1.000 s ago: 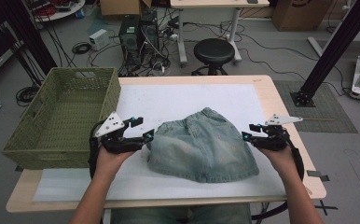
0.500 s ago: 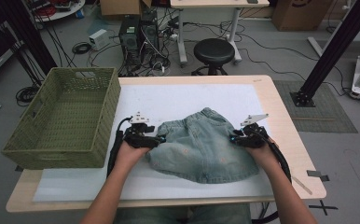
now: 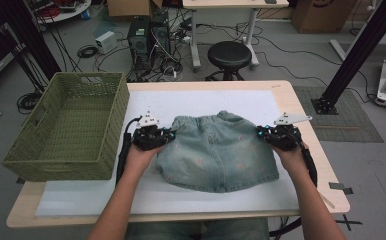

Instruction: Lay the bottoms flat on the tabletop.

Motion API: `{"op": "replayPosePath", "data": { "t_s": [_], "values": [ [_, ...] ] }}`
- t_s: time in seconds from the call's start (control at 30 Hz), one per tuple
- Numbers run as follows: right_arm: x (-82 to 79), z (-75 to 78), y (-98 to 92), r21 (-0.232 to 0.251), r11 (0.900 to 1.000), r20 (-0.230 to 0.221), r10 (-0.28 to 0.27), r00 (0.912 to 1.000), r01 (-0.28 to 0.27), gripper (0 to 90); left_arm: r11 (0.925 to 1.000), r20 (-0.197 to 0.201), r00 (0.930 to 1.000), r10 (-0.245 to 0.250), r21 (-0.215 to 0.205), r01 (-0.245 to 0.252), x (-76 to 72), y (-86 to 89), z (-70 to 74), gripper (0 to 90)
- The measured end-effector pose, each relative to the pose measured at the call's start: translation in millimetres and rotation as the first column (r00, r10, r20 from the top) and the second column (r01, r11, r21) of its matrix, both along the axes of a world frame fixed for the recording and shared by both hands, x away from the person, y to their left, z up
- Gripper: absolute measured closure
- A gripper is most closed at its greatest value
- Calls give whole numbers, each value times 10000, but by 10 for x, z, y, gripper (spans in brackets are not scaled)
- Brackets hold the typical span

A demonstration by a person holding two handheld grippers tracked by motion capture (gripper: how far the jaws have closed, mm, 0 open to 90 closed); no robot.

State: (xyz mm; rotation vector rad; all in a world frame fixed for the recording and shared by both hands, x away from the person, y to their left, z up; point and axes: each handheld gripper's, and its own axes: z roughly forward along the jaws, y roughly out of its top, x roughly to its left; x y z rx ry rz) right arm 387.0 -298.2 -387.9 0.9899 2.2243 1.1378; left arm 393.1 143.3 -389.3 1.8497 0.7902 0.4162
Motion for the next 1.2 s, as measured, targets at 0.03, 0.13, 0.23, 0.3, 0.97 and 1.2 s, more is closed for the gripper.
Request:
{"op": "replayPosePath", "data": {
  "t_s": [0.03,0.13,0.23,0.3,0.97,1.2],
  "values": [
    [12,60,-9,93,9999,125,-61,9999,60,858,10000,205,9998,-13,-67,15,33,0,79,819],
    [69,213,-40,273,9992,486,-305,9984,292,858,9996,743,9968,295,-72,-290,178,-31,290,818],
    [200,304,-63,350,9951,535,-947,9941,929,842,9915,1562,9817,1085,540,-1182,359,-132,394,767],
    [280,295,-57,-87,9852,330,-1710,9847,1714,743,9806,1847,9687,1658,737,-1819,408,-177,403,591],
    [-195,-396,-327,-860,9913,-1491,-1116,9825,996,556,9916,-1216,9877,988,957,-874,-457,123,-444,341],
    [-198,-565,-358,-944,9890,-1972,-1308,9716,1140,664,9856,-1864,9824,-128,1634,438,-530,15,-611,549]
  ]
}}
